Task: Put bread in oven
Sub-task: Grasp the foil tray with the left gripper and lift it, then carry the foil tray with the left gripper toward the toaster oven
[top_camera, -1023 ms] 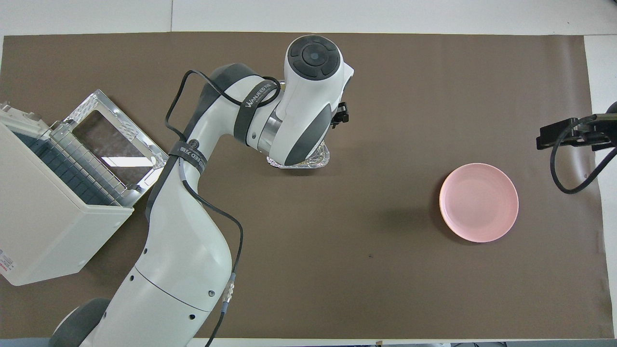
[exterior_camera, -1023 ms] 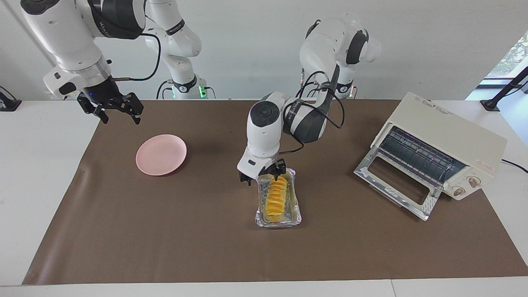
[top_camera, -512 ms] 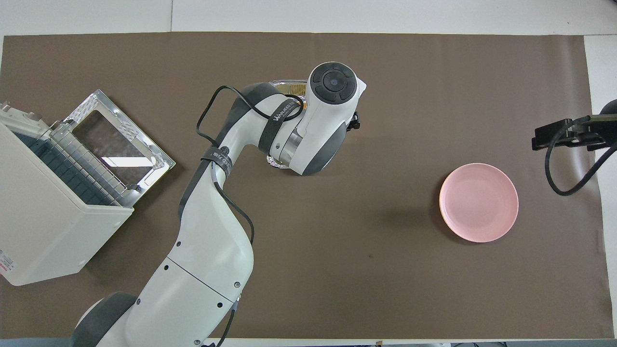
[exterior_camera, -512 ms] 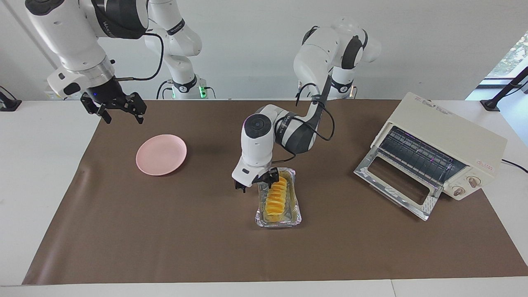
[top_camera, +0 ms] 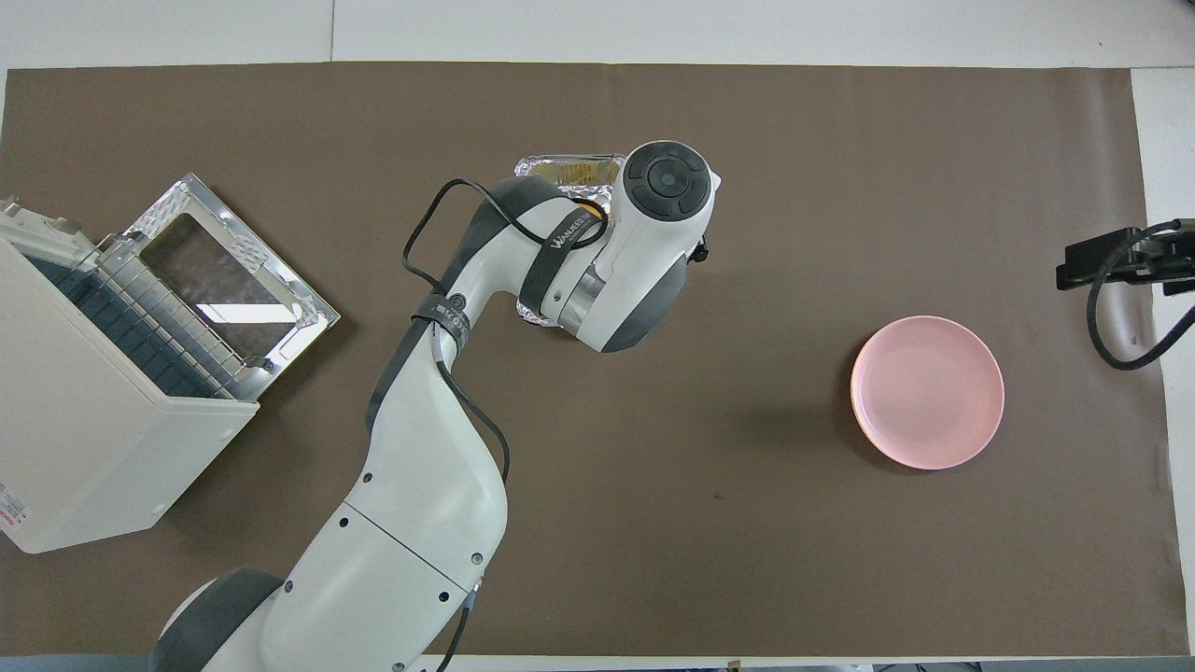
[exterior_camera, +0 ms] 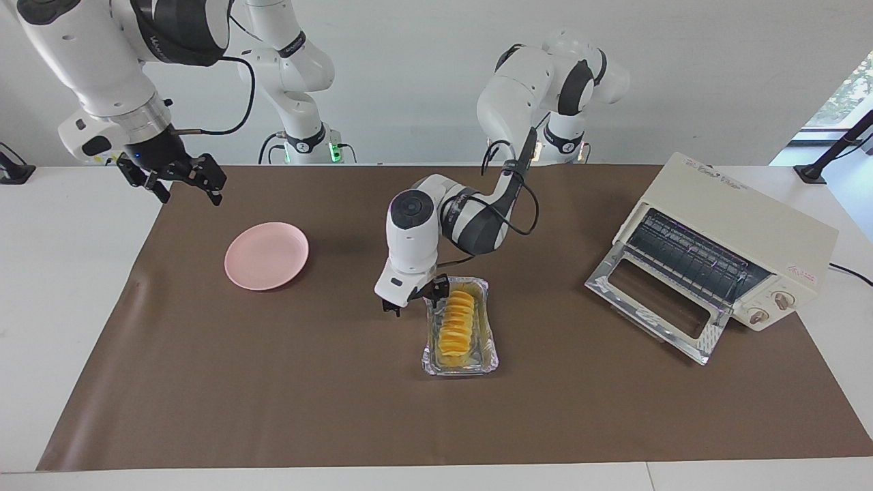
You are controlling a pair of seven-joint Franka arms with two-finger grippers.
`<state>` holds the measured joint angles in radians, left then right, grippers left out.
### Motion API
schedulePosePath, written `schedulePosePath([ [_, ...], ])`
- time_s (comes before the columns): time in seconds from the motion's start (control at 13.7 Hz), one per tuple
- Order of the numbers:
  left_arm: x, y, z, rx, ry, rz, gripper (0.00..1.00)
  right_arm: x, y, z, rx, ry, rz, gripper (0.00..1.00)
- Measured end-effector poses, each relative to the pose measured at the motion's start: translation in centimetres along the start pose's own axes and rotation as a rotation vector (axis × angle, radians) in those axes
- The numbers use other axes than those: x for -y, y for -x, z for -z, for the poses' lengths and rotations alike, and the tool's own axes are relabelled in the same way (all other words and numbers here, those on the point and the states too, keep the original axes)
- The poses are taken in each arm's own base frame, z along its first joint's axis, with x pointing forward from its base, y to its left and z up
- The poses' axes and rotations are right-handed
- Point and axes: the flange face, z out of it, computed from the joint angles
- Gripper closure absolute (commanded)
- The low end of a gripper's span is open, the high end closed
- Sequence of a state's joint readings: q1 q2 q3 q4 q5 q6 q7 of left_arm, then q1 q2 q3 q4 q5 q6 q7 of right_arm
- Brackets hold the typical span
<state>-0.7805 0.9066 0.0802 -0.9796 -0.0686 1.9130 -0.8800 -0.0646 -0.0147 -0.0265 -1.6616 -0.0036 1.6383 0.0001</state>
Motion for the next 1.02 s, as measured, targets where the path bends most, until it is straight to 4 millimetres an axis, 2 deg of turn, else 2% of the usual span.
schedulePosePath([
  [0.37, 0.4, -0.5, -0.3, -0.006, -0.004, 0.028, 0.56, 0.3, 0.2, -0.3, 0.019, 0.001, 0.005, 0.00],
  [0.51, 0.9, -1.2, -0.3, -0.013, -0.006, 0.040, 0.55, 0.5, 0.3, -0.5, 0.033, 0.001, 0.008, 0.00],
  [0.66, 1.8, -2.4, -0.4, -0.017, -0.005, 0.059, 0.48, 0.5, 0.4, -0.6, 0.039, 0.001, 0.008, 0.00],
  [0.8, 2.7, -3.6, -0.5, -0.025, 0.002, 0.078, 0.48, 0.4, 0.4, -0.8, 0.043, 0.001, 0.007, 0.00],
  [0.88, 2.8, -3.9, -0.6, -0.029, 0.006, 0.081, 0.51, 0.4, 0.4, -0.9, 0.044, 0.001, 0.007, 0.00],
  [1.02, 2.6, -3.7, -0.8, -0.027, 0.010, 0.079, 0.69, 0.4, 0.4, -1.1, 0.049, 0.001, 0.004, 0.00],
])
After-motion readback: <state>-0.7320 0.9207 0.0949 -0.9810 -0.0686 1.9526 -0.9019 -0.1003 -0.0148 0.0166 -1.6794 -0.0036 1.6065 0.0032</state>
